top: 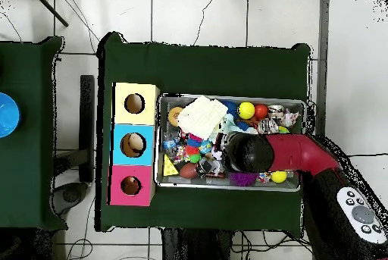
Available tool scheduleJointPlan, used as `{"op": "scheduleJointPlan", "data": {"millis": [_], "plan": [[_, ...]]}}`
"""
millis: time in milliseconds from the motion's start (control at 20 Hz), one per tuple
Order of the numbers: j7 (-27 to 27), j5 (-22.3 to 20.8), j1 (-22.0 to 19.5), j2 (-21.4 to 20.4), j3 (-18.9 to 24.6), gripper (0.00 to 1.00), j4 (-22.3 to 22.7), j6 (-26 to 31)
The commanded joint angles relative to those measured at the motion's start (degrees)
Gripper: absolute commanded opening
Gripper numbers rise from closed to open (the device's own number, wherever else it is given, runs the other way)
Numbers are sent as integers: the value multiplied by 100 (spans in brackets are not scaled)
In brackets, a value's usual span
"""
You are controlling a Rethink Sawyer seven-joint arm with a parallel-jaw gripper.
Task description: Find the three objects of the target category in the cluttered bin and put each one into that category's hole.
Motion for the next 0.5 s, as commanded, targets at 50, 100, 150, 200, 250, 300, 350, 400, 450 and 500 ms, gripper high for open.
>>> {"op": "scheduleJointPlan", "data": {"millis": [50,100,150,200,250,300,350,400,450,500], "plan": [[-337,-279,-91,232,-106,0,-346,-112],[-339,-271,-85,243,-106,0,-377,-67],[-327,-318,-62,244,-124,0,-421,-86],[-343,-362,-54,243,-121,100,-440,-101],[-329,-342,-53,251,-127,100,-457,-72],[-316,-322,-51,259,-133,100,-473,-43],[-303,-302,-50,267,-140,100,-490,-15],[-302,-270,-58,276,-138,100,-490,24],[-287,-247,-52,283,-141,100,-493,50],[-285,-251,-51,284,-142,100,-491,37]]}}
